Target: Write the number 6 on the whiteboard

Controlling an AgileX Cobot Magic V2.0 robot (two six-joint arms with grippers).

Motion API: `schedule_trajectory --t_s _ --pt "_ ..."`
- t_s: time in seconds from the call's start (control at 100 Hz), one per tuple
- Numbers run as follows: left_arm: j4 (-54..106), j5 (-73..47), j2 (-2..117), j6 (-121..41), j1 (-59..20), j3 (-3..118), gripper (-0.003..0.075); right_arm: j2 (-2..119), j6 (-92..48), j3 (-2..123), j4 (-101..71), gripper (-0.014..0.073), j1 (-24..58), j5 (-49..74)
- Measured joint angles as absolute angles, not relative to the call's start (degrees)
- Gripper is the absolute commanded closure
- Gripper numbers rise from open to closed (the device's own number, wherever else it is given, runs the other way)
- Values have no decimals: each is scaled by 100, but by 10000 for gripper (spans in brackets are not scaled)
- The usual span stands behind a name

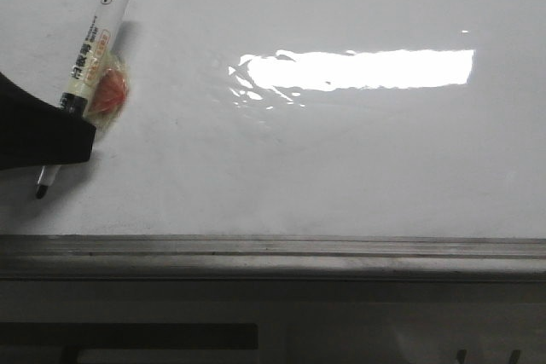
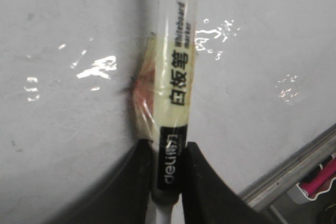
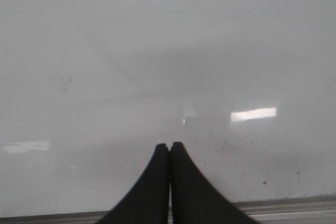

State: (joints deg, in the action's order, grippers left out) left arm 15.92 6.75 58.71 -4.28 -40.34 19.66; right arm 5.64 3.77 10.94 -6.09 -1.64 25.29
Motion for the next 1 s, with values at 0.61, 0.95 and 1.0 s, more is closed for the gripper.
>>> schedule_trajectory --t_s 0.61,0.95,1.0 --pt "1446 0 5453 -428 -4267 1955 739 564 377 1094 -637 665 -164 1775" --pt "1115 -196 5012 -428 -4566 1947 739 564 226 1144 -1628 665 -117 2138" --pt "1080 -222 4985 -428 -4566 1947 739 564 57 1215 -1646 665 -50 2226"
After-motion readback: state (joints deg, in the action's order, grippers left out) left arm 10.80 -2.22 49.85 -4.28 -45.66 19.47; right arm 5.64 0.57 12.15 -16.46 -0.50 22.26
